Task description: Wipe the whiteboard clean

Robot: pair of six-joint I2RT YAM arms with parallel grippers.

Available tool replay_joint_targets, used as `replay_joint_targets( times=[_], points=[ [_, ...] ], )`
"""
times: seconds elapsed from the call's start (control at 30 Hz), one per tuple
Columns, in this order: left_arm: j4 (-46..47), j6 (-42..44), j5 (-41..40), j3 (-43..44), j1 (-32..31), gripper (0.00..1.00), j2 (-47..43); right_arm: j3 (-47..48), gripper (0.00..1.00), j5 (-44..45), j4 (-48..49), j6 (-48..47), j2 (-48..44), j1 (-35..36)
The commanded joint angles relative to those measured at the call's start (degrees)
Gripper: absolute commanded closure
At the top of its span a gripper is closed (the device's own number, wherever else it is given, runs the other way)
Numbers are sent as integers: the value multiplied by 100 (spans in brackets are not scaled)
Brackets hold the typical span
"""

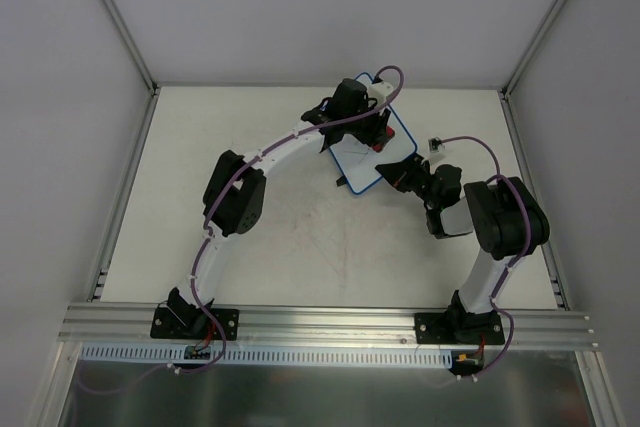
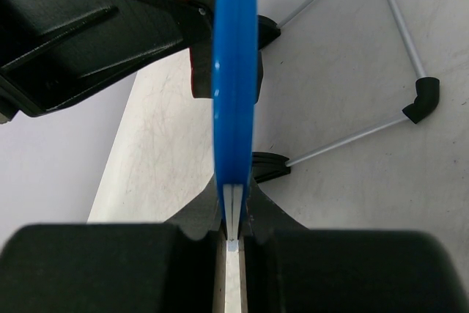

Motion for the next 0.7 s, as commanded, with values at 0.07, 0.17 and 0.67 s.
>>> replay_joint_targets(
  times=[0.07, 0.17, 0.67],
  points=[
    [-189, -153, -12, -162, -51, 100, 27, 27, 100, -244, 1249, -353, -56, 99],
    [-181, -330, 6, -206, 116, 100, 9, 36, 100, -261, 1249, -327, -73, 108],
    [-163, -1956, 95, -143, 1109, 100, 387, 36, 100, -288, 1249, -353, -82, 90]
  ],
)
